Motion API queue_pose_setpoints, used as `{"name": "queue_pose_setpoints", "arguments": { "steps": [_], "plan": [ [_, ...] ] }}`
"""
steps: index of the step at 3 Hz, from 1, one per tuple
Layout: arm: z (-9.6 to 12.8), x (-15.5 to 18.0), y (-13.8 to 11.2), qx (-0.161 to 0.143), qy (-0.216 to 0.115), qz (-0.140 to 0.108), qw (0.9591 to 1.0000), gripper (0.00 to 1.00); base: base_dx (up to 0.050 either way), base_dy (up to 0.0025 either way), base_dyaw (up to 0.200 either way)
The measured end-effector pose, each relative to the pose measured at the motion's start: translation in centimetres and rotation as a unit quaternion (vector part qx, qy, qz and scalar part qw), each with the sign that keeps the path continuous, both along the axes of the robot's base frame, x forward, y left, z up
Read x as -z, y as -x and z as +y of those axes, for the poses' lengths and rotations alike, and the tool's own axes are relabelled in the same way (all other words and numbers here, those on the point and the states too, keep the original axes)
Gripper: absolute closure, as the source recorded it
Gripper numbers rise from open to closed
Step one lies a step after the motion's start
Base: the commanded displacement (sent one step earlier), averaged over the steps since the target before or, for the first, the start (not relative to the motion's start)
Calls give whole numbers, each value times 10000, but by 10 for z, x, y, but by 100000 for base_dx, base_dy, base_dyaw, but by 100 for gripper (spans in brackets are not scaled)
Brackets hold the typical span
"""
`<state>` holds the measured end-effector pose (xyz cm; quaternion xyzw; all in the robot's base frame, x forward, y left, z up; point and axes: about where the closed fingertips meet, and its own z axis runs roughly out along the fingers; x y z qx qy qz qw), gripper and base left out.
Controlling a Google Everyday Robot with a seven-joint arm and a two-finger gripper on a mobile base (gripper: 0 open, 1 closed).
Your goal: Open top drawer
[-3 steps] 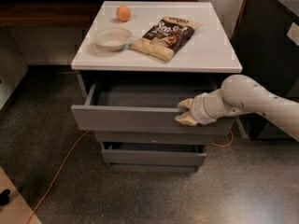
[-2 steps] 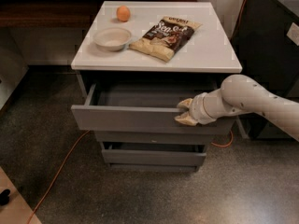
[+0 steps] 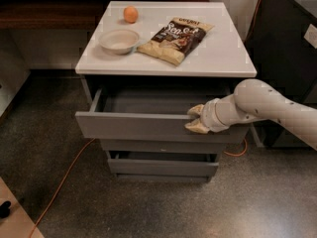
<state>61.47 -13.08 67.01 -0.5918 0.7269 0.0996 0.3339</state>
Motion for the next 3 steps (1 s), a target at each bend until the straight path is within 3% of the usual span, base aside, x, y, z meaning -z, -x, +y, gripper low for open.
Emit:
{"name": "queue_pose_setpoints", "arguments": {
  "steps": [3],
  "plan": [
    [0, 0, 0, -2, -1, 1, 10000, 31, 0, 0, 0]
  ]
}}
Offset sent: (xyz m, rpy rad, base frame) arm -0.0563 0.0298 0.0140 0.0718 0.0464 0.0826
